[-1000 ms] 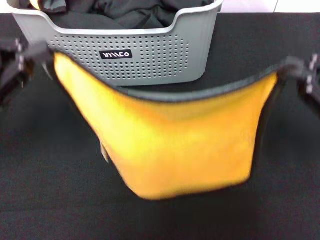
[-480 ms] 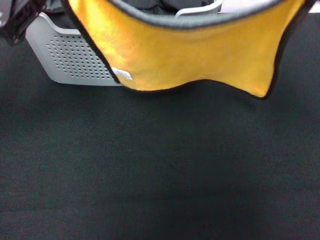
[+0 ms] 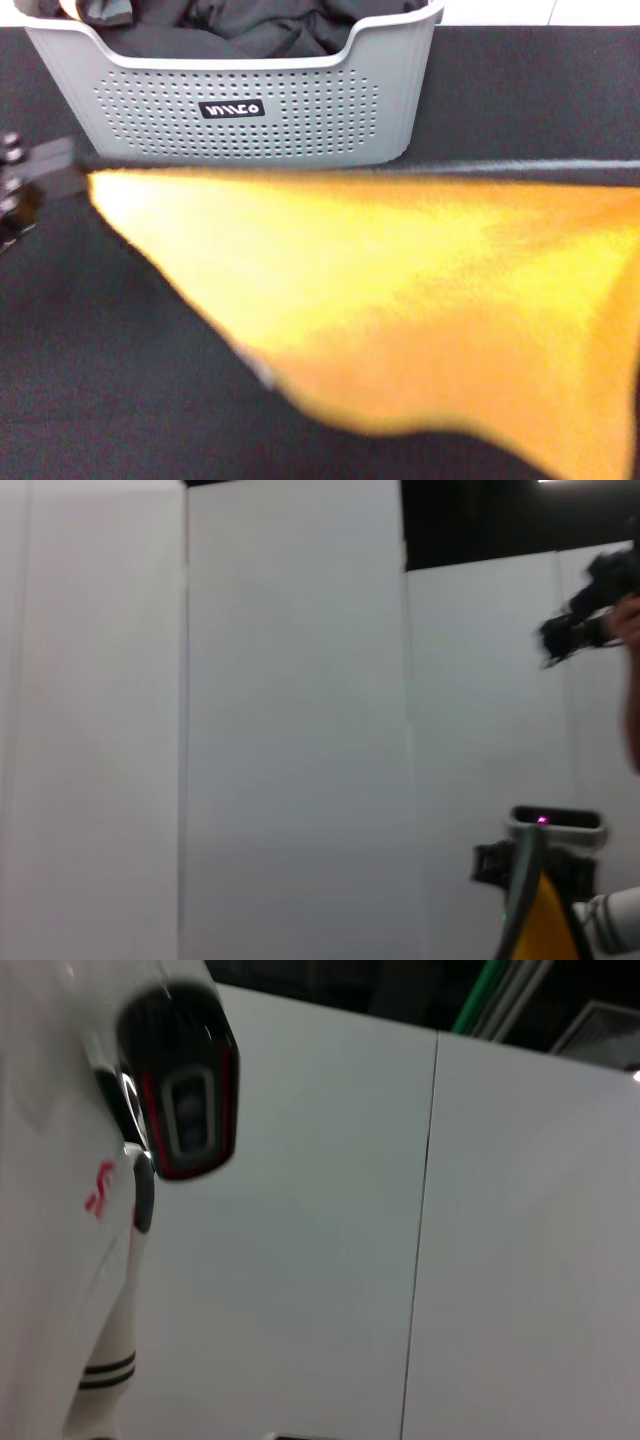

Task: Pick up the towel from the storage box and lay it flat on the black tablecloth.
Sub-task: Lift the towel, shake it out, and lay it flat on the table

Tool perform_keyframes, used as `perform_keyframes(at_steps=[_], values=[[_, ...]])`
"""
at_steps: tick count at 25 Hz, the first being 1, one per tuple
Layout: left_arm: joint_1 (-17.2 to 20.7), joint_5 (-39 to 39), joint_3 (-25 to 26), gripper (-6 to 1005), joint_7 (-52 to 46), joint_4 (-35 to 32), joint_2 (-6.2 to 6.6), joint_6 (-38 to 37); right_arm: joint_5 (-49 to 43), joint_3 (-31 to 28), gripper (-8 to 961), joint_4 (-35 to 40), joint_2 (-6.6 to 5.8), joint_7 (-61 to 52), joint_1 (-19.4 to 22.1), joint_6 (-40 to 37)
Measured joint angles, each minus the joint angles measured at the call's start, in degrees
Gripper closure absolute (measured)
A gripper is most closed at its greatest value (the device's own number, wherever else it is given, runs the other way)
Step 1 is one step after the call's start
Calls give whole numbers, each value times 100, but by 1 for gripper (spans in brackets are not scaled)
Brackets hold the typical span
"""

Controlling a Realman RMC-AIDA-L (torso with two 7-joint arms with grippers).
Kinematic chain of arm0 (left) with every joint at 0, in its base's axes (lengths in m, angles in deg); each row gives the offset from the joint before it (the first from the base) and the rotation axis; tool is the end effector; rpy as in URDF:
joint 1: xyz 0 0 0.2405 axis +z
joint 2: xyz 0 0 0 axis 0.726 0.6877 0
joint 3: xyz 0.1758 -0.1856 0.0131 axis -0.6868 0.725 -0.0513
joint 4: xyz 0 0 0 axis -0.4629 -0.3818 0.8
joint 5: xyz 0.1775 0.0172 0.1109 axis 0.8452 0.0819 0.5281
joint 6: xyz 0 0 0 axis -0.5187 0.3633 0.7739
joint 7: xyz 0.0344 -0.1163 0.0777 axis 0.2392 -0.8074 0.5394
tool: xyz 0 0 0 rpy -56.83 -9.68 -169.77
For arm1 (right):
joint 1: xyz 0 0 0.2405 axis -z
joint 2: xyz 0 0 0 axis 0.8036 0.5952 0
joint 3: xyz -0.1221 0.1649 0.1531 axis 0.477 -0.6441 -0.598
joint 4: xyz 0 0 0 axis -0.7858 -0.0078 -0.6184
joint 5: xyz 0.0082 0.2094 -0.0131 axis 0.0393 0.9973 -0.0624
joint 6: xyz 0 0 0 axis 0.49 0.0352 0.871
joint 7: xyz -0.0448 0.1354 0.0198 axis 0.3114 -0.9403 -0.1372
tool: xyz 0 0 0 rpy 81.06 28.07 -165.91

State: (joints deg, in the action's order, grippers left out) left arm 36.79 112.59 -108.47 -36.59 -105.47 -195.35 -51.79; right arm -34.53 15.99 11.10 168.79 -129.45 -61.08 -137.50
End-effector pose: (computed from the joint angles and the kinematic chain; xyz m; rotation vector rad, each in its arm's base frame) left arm -0.2593 0.2302 0.1235 -2.5556 -0.0316 -1.3326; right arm 0.1869 0.2243 0.0998 -2.5015 -0.2863 1.5815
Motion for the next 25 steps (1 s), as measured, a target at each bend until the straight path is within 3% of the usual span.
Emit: perform_keyframes(at_steps=[3, 5, 6, 8, 10, 12, 14, 17, 25], values=[[545, -829, -690, 984, -180, -742, 230, 16, 119, -298, 869, 328, -17, -412, 195, 27], [609, -828, -663, 982, -196, -812, 219, 23, -6, -331, 869, 141, -23, -429, 146, 90], [633, -689, -520, 980, -204, -791, 151, 34, -126, -336, 868, -79, -27, -405, 66, 144], [415, -116, -16, 978, -159, -423, -41, 49, -590, -217, 868, -1012, -33, -119, -307, 394], [-52, 916, 707, 975, 16, 286, -208, 123, -921, -114, 867, -2241, -21, 318, -895, 588], [-553, 2108, 1551, 972, 235, 1000, -308, 416, -1130, -99, 866, -3546, -22, 798, -1600, 802], [-888, 2942, 2140, 970, 279, 1350, -373, 869, -1170, -86, 866, -4326, -30, 995, -2062, 1083], [-1204, 3573, 2435, 966, 45, 1417, -428, 1651, -1225, -64, 865, -4733, -28, 1008, -2301, 1668], [-1503, 3647, 2453, 956, -624, 1303, -395, 2643, -1209, -96, 862, -4388, -24, 985, -2353, 3057]])
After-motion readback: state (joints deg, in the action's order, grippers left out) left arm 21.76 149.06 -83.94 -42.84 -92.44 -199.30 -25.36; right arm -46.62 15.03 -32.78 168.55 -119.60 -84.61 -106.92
